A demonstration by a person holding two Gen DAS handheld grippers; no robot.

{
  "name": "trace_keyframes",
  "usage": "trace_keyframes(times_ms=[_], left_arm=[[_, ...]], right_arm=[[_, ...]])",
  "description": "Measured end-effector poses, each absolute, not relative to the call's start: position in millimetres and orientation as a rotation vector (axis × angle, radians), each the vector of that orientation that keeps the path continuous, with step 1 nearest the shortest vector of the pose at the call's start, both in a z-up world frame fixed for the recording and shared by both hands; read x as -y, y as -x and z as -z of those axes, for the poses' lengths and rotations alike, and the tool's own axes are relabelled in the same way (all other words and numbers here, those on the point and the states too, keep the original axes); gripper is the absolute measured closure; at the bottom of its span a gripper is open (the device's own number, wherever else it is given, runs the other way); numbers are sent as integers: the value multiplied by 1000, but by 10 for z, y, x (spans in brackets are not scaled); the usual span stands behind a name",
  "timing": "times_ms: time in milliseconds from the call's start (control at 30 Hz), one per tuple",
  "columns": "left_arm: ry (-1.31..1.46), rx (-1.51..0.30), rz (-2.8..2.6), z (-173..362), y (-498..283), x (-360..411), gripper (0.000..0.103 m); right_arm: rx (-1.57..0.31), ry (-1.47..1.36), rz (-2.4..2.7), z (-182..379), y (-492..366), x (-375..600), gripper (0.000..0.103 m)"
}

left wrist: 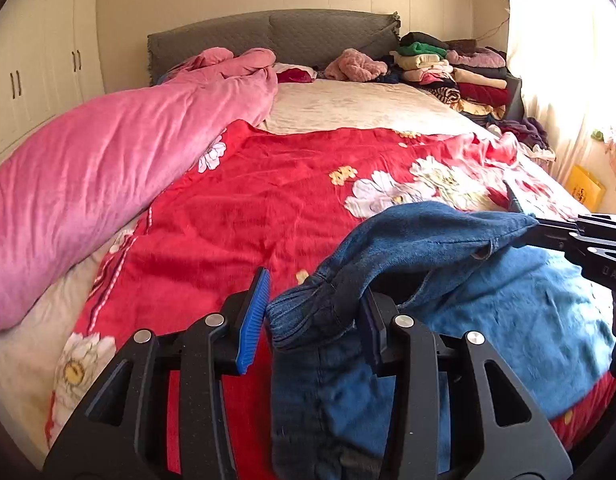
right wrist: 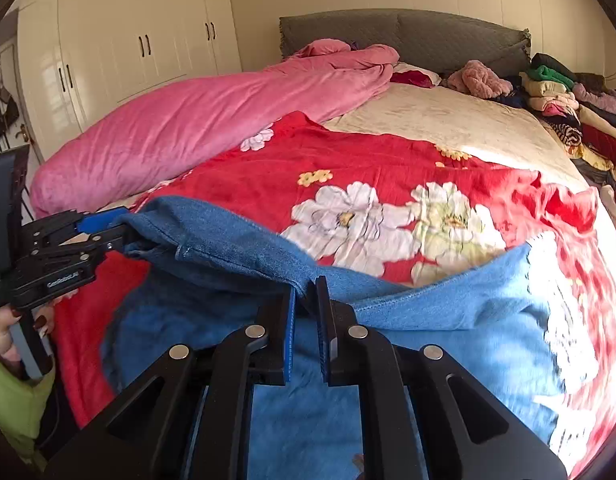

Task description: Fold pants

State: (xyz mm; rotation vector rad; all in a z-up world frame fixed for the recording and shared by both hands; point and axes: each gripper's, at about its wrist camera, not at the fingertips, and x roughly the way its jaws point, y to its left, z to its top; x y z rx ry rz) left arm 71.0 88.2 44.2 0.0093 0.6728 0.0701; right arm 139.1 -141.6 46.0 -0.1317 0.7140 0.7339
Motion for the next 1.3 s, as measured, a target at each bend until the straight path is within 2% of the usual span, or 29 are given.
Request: trace_keyframes(times_ms=[500,633,733,1167,1233,1300], left_arm=[[-77,-822,-42,-44,-143,-729,66],[-72,-851,-43,-10,-60,-746,58],[-38,-877,-31,1,9,-796,52],[238,-876,-11,-162,195,-1212,52],[300,-881,4,-146,119,-1246,43],[354,-904,12,-85,2,-1262,41]], right_arm=[[-811,160,-789,-32,-287,1611,94],[-796,198,-797,-33,-198,1633,94],[-806,256,-780,76,-132,1598,94],[-843,293,-812,243,-11,1589,94],[-833,290,-816,219,-1,1601,94],[-830,285,-817,206,-4,1604,94]])
